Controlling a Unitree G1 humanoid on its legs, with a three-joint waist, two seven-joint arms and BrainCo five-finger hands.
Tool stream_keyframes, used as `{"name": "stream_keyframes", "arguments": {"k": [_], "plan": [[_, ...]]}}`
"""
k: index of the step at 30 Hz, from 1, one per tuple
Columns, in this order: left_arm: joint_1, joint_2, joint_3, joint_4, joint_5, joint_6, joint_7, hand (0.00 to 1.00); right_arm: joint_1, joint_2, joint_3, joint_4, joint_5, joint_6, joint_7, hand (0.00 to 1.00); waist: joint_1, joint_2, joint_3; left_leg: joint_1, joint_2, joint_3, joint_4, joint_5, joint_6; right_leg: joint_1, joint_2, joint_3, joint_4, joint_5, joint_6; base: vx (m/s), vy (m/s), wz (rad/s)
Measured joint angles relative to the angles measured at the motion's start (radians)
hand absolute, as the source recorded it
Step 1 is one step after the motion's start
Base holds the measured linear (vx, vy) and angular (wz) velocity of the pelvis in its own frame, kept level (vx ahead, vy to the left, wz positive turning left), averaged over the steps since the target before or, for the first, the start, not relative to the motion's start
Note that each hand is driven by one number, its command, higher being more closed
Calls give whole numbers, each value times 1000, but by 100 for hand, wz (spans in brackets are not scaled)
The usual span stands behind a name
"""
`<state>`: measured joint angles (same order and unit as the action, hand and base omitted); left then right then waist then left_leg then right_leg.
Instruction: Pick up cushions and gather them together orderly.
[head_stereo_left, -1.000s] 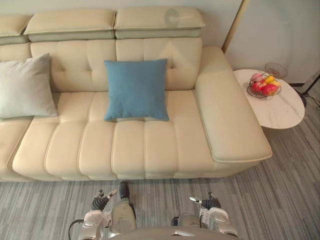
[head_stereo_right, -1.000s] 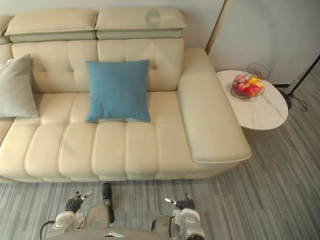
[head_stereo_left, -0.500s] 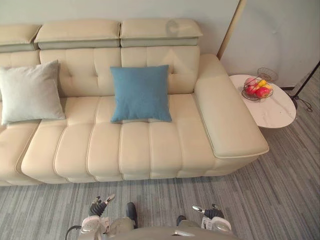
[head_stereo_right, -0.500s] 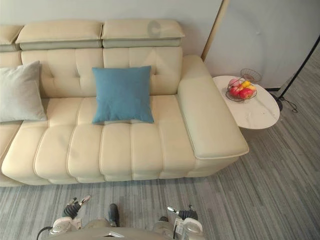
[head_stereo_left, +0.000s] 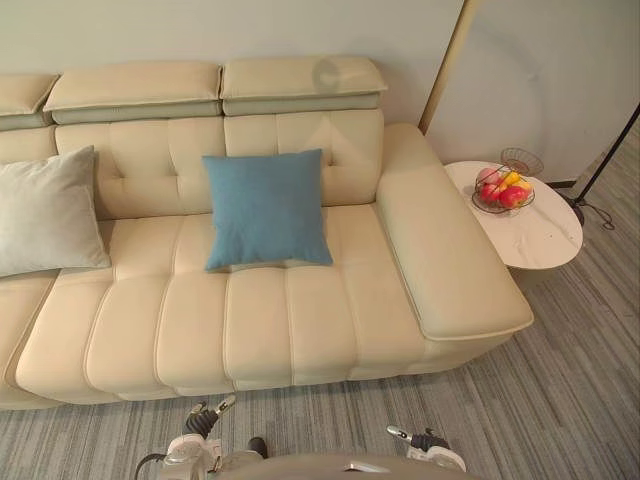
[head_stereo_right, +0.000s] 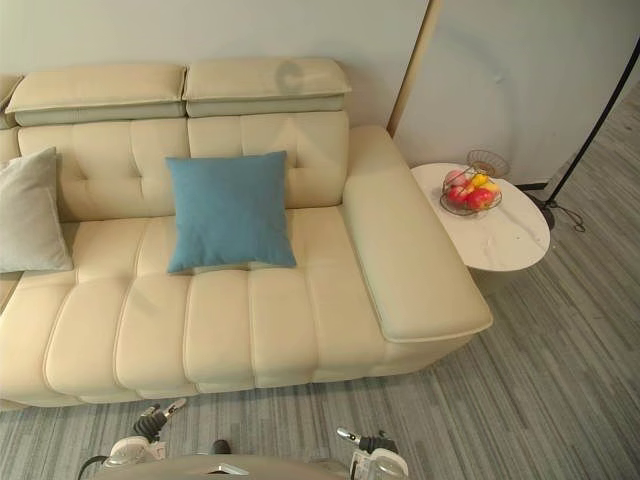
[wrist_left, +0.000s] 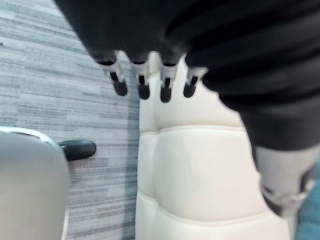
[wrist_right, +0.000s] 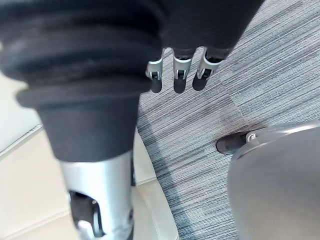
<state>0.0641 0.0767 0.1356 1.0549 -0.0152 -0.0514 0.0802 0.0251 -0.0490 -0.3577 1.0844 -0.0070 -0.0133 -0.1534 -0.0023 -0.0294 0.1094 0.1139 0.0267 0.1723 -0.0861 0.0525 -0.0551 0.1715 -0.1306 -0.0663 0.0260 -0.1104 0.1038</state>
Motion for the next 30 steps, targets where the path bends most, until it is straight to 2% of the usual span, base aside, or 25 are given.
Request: {"name": "stream_keyframes", "arguments": {"k": [9, 14, 20, 25, 28, 30], "plan": [[-3, 0, -4, 0, 0, 0, 0, 0, 3, 0, -1, 0, 6, 0, 0, 0, -1, 6, 5, -10, 1, 0, 0, 0, 0, -4, 0, -8, -4, 0, 1, 0, 0, 2], [-19, 0, -18, 18, 0, 1, 0, 0, 2, 1, -10, -6, 53, -1, -2, 0, -10, 16, 17, -25, 17, 26, 1, -1, -4, -30, 5, -2, -3, 2, 4, 0, -15, -10], [-24, 0, -22, 24, 0, 10, 0, 0, 3, 1, -39, -9, 83, -2, -3, 0, -26, 23, 29, 7, 51, 91, 6, -19, -30, -34, 31, 42, -3, 7, 1, 18, -51, -33], [-26, -6, -22, 25, 1, 10, 0, 0, 4, -1, -50, -17, 82, -1, -5, 0, -35, 26, 33, 15, 78, 170, 8, -33, -50, -97, 69, 154, 7, 20, -11, 18, -58, -65], [-39, -15, -22, 24, 0, 11, 0, 0, 3, -4, -49, -16, 82, -1, -8, 0, -39, 20, 39, -16, 77, 155, 65, -36, -46, -151, 68, 248, 16, 43, -8, 32, -48, -79], [-42, -21, -21, 25, 0, 11, 0, 0, 1, -11, -47, -16, 82, -1, -8, 0, -42, 30, 44, -20, 83, 164, 126, -79, -31, -180, 76, 342, 21, 65, 1, 42, -35, -125]]}}
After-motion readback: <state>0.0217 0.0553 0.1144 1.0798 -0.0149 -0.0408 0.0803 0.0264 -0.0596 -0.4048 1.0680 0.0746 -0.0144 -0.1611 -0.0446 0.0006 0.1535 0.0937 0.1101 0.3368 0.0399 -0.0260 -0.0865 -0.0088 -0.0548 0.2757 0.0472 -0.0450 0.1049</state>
